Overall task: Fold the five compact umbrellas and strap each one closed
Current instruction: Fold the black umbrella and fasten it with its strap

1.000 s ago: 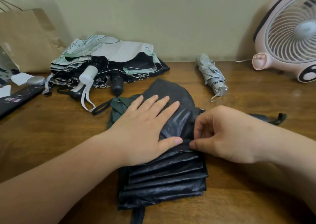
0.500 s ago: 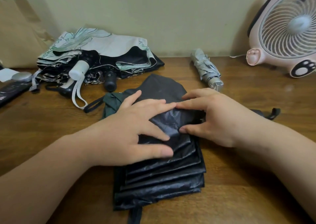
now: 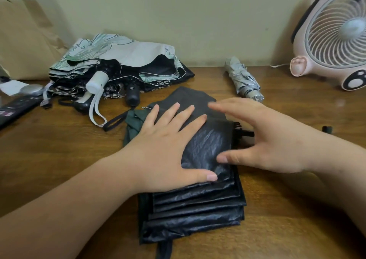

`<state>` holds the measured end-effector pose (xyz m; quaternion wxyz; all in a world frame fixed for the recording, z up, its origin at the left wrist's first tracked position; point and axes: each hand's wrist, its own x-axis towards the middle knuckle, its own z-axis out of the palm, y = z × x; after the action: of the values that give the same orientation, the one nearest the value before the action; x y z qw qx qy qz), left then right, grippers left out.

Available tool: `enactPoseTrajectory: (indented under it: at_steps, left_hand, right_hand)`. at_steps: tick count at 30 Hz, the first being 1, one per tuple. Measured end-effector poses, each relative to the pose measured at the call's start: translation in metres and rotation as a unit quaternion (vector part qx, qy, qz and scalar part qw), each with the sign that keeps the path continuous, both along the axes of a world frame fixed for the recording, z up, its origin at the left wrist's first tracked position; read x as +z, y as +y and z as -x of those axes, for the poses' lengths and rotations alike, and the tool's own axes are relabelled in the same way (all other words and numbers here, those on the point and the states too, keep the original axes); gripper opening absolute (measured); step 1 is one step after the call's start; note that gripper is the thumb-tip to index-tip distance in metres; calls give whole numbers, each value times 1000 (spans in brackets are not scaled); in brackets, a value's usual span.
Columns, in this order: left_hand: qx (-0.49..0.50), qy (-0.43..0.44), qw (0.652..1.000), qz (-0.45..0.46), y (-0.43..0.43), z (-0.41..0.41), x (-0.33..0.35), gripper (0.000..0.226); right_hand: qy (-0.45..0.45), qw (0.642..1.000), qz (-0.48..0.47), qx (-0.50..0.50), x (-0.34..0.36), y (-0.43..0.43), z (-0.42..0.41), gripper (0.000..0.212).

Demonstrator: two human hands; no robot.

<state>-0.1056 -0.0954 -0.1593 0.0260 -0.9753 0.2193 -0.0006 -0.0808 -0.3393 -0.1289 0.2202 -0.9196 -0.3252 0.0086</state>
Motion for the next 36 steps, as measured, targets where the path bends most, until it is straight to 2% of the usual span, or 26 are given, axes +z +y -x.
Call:
enactPoseTrajectory:
  at_steps: [2,3,8,12,14,16,18,19,21,24,32,36]
  left_hand:
    - [-5,-4,1000,5,0,1,-2,116]
    - [-6,-4,1000,6,0,1,-2,117]
    - [-4,-4,1000,2,-1,2,-4,122]
    - [-1,0,1000,-1,-2,2,-4,123]
    - [-2,3,1000,-5,-2,1,-3,122]
    - [-1,5,1000,-7,-1,1,-3,122]
    - [-1,6,1000,-9,-1,1,-3,122]
    - [-1,5,1000,-10,-1,1,-3,122]
    - [-1,2,1000,-12,-1,1,-5,122]
    - [-5,-2,1000,-13,0,2,-5,121]
    - [-9,9,998,-63,11,10,4,113]
    - [-12,75,989,-125,37,26,25,103]
  right_hand:
    - [-37,998,-46,-19,-4,7,2,95]
    - [-53,997,-40,-33,-6,12,2,96]
    - [5,981,153,-120,-6,15,0,134]
    - [58,968,218,-112,2,7,0,148]
    - [91,973,192,-85,7,2,1,148]
    - [112,986,101,-77,10,-2,0,143]
    - [86,992,11,-88,7,1,-2,136]
    - [64,994,3,-92,3,4,-4,136]
    - [26,994,66,-79,-6,13,-8,143]
    - [66,982,164,-71,-9,20,-10,151]
    - [85,971,212,-67,-4,22,-9,152]
    - [89,971,210,-67,-4,20,-8,149]
